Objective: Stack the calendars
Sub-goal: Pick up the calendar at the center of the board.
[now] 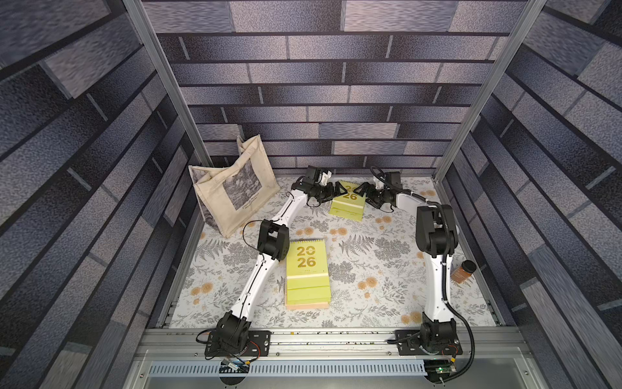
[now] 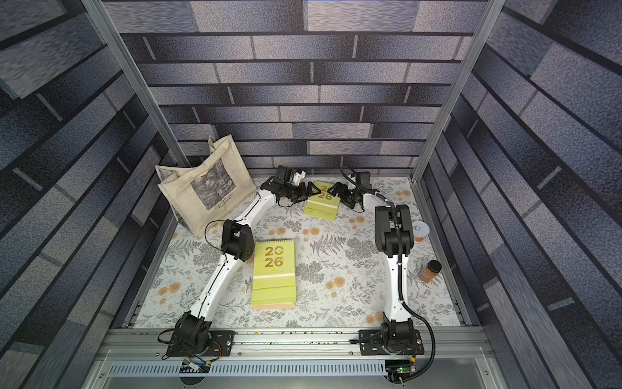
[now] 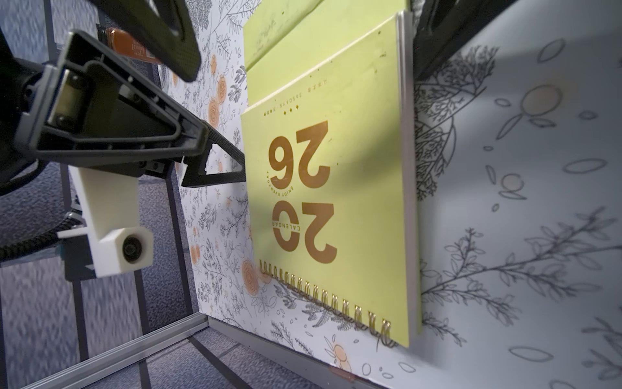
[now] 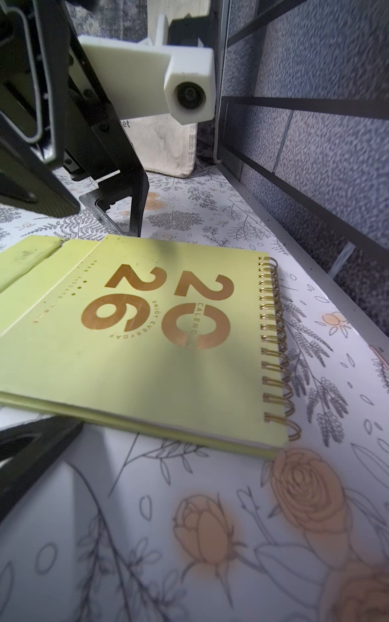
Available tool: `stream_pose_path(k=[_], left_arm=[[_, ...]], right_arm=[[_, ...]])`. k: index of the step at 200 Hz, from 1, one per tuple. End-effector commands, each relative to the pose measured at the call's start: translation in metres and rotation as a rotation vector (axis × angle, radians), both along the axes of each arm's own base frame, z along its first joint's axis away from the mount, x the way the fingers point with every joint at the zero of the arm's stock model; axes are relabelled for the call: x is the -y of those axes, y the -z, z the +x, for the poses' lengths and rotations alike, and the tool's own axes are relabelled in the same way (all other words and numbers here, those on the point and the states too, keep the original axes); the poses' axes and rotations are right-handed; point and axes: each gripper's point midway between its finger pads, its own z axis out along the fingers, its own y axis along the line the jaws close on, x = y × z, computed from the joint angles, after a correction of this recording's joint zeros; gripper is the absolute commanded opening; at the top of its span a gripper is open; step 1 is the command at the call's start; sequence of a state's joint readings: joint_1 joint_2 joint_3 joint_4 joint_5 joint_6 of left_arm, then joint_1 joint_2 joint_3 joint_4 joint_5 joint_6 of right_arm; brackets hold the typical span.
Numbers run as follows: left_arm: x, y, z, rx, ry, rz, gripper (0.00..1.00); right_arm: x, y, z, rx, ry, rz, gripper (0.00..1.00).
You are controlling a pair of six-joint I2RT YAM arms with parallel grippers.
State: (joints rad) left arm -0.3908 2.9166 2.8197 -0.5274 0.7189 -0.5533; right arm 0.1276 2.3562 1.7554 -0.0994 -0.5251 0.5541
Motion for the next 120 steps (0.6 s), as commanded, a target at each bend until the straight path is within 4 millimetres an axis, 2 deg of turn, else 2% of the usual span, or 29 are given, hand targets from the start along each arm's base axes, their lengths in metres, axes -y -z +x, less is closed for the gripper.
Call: stream_pose_path(k=[1, 85, 120], left_arm=[[0.027, -0.021, -0.022, -0.020, 0.108, -0.101, 1.00], [0.037, -0.107, -0.035, 0.079, 0.187, -0.227, 1.00], [0.042, -0.119, -0.040, 0.083, 0.203, -0.247, 1.00]], right_arm=[[-0.008, 0.056, -0.026, -0.172, -0.012, 0.004, 0.95], [-0.009, 0.063, -0.031, -0.187, -0.014, 0.016, 0.95], [-0.009, 0.066, -0.035, -0.193, -0.015, 0.018, 0.94]])
